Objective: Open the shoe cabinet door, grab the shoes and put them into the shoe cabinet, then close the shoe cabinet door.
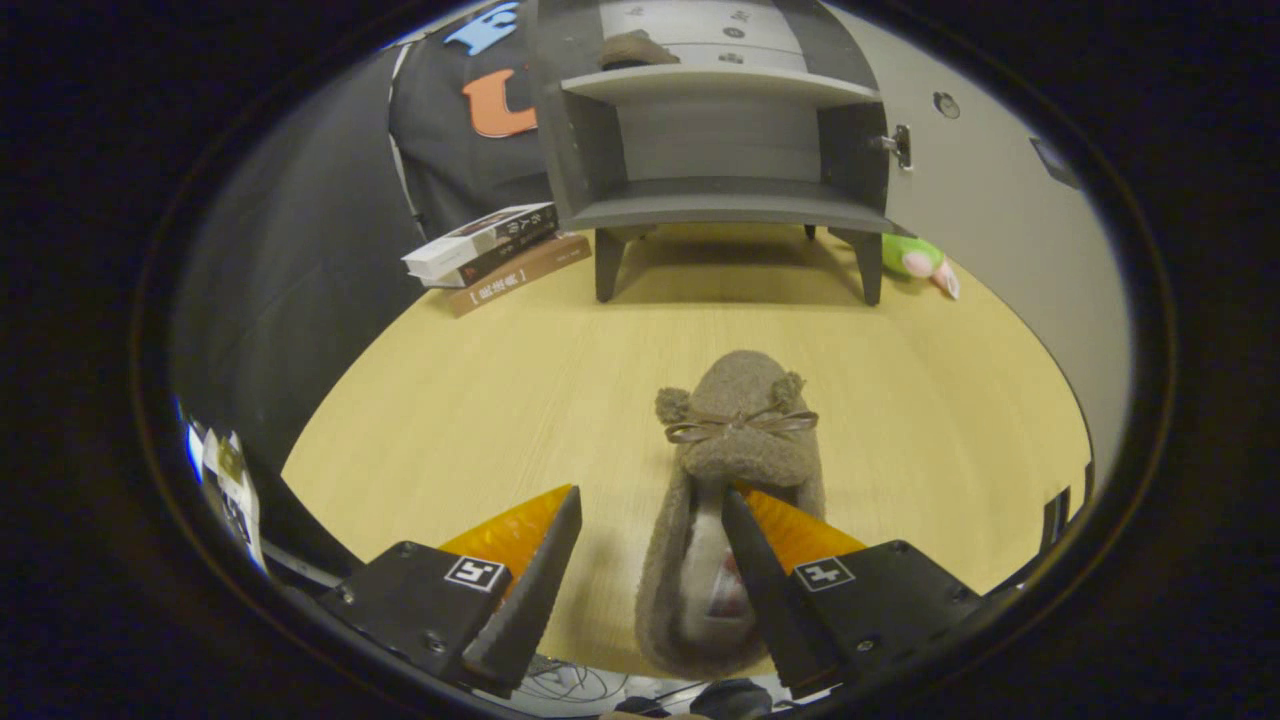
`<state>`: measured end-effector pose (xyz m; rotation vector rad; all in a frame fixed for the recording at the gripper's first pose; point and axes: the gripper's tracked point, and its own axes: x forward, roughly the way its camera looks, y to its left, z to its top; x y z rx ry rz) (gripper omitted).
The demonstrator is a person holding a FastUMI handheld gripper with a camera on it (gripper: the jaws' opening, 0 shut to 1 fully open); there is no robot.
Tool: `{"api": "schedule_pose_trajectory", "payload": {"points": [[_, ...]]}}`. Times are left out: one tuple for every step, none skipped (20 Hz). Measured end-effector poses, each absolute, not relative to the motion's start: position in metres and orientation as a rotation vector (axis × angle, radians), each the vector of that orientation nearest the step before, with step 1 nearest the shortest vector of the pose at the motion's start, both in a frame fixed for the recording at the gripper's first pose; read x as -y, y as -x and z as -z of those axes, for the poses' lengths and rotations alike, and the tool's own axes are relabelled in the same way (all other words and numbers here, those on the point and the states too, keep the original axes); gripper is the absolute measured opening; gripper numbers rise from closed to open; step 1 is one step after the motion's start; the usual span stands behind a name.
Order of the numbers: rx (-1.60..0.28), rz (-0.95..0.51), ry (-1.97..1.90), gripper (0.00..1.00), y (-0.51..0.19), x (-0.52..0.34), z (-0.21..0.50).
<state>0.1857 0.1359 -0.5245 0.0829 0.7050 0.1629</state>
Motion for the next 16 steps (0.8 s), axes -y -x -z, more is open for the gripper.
{"api": "schedule_pose_trajectory", "payload": {"points": [[-0.709, -0.159, -0.077, 0.90, -0.193, -0.136, 0.529], [-0.711, -0.159, -0.071, 0.90, -0.197, -0.137, 0.532], [-0.711, -0.155, -0.062, 0.90, -0.202, -0.137, 0.533], [-0.709, -0.150, -0.050, 0.90, -0.205, -0.136, 0.534], [-0.709, -0.144, -0.046, 0.90, -0.207, -0.137, 0.536], [-0.711, -0.126, -0.037, 0.90, -0.208, -0.134, 0.538], [-0.710, -0.108, -0.023, 0.87, -0.209, -0.129, 0.539], [-0.710, -0.091, -0.016, 0.73, -0.210, -0.124, 0.541], [-0.707, -0.068, -0.017, 0.58, -0.212, -0.117, 0.541], [-0.708, -0.061, -0.031, 0.43, -0.212, -0.113, 0.542], [-0.721, -0.078, -0.046, 0.29, -0.212, -0.116, 0.542], [-0.728, -0.091, -0.043, 0.22, -0.212, -0.118, 0.543], [-0.739, -0.104, -0.047, 0.13, -0.211, -0.120, 0.540], [-0.748, -0.110, -0.052, 0.09, -0.209, -0.122, 0.541], [-0.750, -0.112, -0.059, 0.07, -0.209, -0.122, 0.539], [-0.749, -0.118, -0.061, 0.06, -0.208, -0.120, 0.535]]}}
